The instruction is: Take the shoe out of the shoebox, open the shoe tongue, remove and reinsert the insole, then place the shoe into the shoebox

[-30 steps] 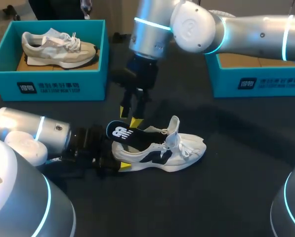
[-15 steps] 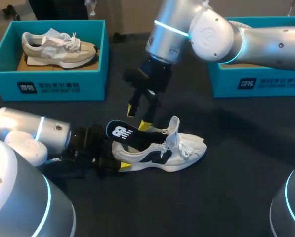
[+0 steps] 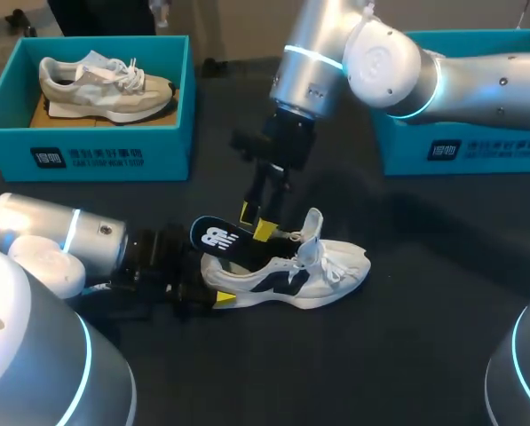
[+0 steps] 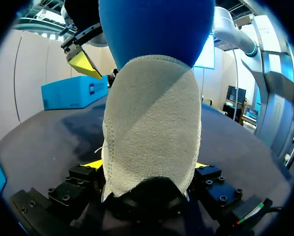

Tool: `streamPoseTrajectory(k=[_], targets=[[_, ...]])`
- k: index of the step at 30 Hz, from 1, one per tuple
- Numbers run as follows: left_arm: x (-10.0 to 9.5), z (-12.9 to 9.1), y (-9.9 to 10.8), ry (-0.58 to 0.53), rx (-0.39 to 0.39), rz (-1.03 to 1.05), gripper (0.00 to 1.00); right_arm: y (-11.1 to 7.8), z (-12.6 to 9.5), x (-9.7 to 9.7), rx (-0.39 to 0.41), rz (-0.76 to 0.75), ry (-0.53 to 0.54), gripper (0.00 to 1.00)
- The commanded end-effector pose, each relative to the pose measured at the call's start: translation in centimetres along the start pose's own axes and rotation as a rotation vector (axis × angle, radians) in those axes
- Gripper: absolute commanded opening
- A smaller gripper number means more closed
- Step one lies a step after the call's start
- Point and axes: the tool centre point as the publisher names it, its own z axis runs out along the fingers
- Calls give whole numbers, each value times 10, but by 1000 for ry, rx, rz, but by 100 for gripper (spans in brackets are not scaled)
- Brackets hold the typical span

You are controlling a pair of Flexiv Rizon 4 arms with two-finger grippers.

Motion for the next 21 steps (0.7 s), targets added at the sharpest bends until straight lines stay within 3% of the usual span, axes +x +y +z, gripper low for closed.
streamPoseTrajectory(k=[1, 6, 7, 9, 13, 15, 18, 21], targets=[[1, 1, 0, -1, -2, 0, 0, -2, 7, -8, -11, 18, 28, 100], [1, 1, 0, -1, -2, 0, 0, -3, 11, -1, -94, 58, 20, 100], [1, 1, 0, -1, -2, 0, 0, -3, 12, 0, -93, 68, 23, 92], [1, 1, 0, -1, -2, 0, 0, -4, 14, 3, -102, 74, 17, 91], [1, 1, 0, -1, -2, 0, 0, -7, 19, 5, -103, 80, 31, 74], [1, 1, 0, -1, -2, 0, 0, -7, 21, 5, -107, 81, 40, 58], [1, 1, 0, -1, -2, 0, 0, -7, 23, 5, -118, 87, 48, 49], [1, 1, 0, -1, -2, 0, 0, -6, 27, 4, -124, 87, 48, 46]])
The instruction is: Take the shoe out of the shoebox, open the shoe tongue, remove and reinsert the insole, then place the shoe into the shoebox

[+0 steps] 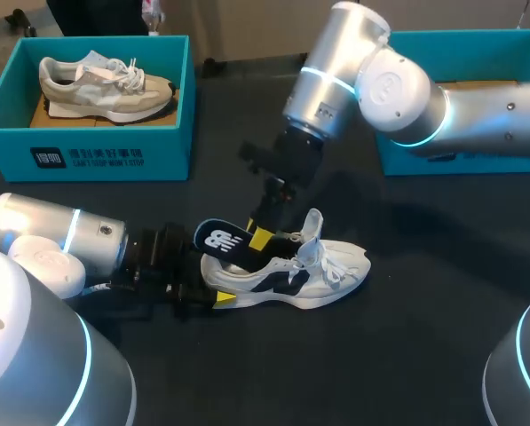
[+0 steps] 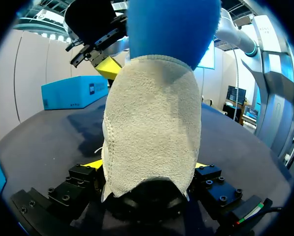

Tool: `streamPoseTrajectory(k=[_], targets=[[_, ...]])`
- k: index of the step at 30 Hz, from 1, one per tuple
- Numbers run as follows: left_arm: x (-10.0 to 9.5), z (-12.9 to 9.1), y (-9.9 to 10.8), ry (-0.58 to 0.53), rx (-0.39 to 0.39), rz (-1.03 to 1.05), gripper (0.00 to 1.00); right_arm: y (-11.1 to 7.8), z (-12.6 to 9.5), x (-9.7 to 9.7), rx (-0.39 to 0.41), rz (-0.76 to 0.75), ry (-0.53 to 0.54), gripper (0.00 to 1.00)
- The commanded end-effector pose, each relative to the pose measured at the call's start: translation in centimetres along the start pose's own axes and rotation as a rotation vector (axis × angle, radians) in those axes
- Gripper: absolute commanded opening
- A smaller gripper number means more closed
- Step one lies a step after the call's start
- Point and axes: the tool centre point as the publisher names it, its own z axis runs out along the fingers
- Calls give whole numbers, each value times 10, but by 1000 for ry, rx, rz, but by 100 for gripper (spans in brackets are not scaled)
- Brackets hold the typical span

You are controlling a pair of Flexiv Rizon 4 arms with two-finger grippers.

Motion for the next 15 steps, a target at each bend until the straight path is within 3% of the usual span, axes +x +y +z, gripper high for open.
streamPoseTrajectory(k=[1, 15], targets=[[1, 1, 0, -1, -2, 0, 0, 0, 7, -1, -8, -2, 0, 46], [1, 1, 0, -1, -2, 0, 0, 3, 16, -15, -41, -6, 26, 47]])
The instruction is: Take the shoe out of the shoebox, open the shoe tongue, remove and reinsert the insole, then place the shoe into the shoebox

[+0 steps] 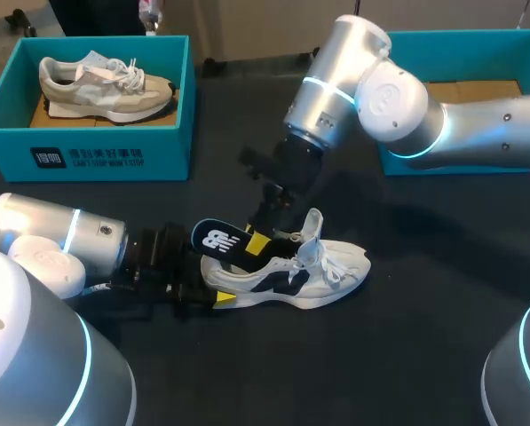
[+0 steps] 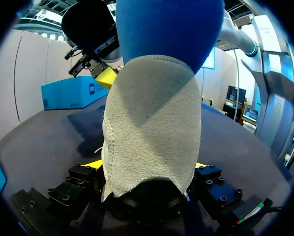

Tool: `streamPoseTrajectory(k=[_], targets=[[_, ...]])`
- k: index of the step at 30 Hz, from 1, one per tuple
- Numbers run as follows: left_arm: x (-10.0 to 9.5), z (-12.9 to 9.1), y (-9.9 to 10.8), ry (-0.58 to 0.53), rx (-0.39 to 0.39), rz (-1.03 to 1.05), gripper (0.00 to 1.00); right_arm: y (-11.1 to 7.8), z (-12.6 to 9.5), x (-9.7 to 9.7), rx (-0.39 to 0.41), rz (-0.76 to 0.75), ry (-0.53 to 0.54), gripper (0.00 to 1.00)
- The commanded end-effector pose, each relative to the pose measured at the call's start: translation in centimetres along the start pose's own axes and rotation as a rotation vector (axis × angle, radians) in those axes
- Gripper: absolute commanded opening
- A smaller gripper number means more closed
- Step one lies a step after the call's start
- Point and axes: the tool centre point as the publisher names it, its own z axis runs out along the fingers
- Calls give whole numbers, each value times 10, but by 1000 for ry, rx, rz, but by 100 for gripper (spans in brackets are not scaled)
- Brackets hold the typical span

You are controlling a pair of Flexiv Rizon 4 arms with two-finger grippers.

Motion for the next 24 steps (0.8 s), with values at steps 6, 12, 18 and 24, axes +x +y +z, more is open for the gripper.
streamPoseTrajectory(k=[6, 12, 18, 24], targets=[[1, 1, 0, -1, -2, 0, 0, 8, 8, -13, -9, -14, 14, 47], [1, 1, 0, -1, -2, 0, 0, 11, 12, -15, -19, -26, 20, 46], [1, 1, 0, -1, -2, 0, 0, 11, 17, -14, -27, -28, 23, 46], [1, 1, 0, -1, -2, 0, 0, 12, 18, -16, -32, -34, 26, 38]])
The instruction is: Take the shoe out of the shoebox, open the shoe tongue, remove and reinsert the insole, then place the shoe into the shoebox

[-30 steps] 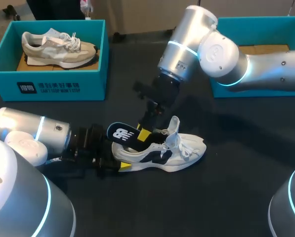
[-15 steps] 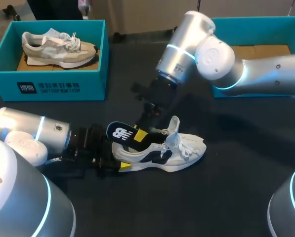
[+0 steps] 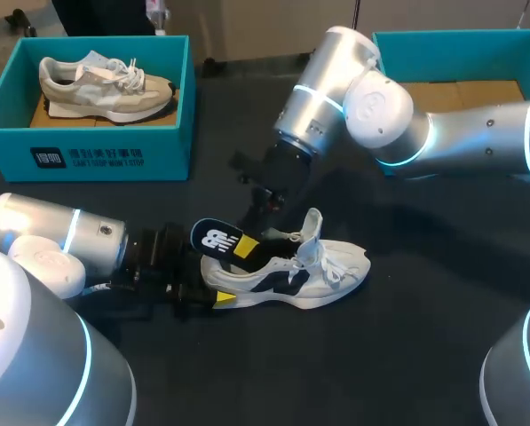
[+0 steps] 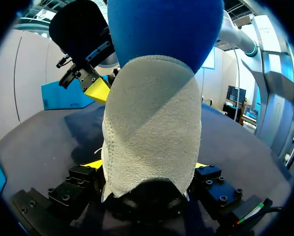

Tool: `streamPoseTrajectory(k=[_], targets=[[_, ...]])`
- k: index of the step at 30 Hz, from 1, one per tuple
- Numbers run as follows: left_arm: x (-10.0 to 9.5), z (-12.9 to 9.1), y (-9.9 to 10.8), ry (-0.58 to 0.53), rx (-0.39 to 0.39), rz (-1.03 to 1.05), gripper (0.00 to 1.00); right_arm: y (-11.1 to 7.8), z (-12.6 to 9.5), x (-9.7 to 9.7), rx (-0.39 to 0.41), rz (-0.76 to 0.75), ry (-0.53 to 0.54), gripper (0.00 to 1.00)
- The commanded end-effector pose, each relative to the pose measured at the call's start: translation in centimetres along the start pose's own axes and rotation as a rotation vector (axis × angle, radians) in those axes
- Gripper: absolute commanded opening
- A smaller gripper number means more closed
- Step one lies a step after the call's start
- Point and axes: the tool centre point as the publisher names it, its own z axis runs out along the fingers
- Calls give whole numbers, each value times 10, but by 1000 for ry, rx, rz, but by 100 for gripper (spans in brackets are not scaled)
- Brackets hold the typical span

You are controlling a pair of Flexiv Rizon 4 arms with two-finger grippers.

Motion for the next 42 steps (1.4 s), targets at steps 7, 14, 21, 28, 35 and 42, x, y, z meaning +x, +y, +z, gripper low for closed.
streamPoseTrajectory(k=[7, 14, 21, 28, 35, 42], targets=[[1, 1, -1, -1, -1, 0, 0, 1, 3, -6, -6, -5, 4, 0], [1, 1, -1, -1, -1, 0, 0, 7, -1, -3, -30, -30, -6, 0], [1, 1, -1, -1, -1, 0, 0, 24, -21, 13, -37, -54, -32, 0], [1, 1, -1, -1, -1, 0, 0, 48, -39, 29, -127, -20, -138, 0], [1, 1, -1, -1, -1, 0, 0, 78, -60, 42, -211, -2, -223, 0], [1, 1, -1, -1, -1, 0, 0, 98, -79, 52, -367, 12, -361, 0]])
